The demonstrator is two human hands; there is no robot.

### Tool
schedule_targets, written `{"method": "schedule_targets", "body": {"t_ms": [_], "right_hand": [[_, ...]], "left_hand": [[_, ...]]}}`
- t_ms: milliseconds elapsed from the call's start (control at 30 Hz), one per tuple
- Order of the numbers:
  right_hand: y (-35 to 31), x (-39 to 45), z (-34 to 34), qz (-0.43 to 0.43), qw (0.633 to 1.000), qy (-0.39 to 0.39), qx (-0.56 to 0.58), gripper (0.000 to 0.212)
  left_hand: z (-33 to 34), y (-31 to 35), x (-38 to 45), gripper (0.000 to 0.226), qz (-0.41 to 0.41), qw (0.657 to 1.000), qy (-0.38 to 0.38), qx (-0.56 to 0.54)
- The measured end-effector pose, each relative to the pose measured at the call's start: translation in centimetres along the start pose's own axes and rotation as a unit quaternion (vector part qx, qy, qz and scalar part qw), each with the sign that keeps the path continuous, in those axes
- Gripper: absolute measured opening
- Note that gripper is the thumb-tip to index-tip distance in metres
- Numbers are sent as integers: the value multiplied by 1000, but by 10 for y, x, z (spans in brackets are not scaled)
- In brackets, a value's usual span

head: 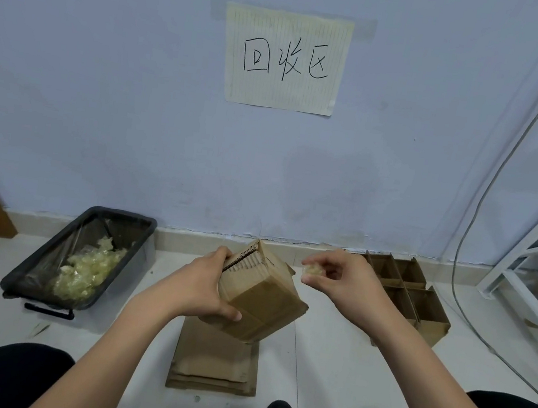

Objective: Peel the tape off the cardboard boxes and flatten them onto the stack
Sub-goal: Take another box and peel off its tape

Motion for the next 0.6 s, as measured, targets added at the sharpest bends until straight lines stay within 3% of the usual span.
{"method": "schedule_targets", "body": {"t_ms": [67, 233, 433, 500, 600], "right_hand": [[2, 1, 0, 7, 1000, 13, -19, 20], [6, 1, 5, 35, 999, -22, -26, 32], [-1, -3, 4, 5, 1000, 0, -24, 15], [-2, -3, 0, 0, 1000, 22, 10, 25], [-5, -4, 2, -21, 998, -11, 56, 61]], "left_hand": [[0, 0, 0, 91, 1, 1000, 1, -3], [0, 1, 1, 92, 3, 1000, 4, 10], [-3, -1, 1, 93, 0, 1000, 4, 23], [-3, -1, 1, 93, -2, 1000, 3, 22], [-3, 0, 1, 92, -2, 1000, 3, 26]]}}
Point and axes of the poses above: each hand's wrist, its own x-axis towards the middle knuckle, its own z-axis out of the palm, y = z × x, the point moved 5 cm from there along x, towards the middle knuckle, and after that the axes turned 5 degrees about z, right-handed, at the moved point
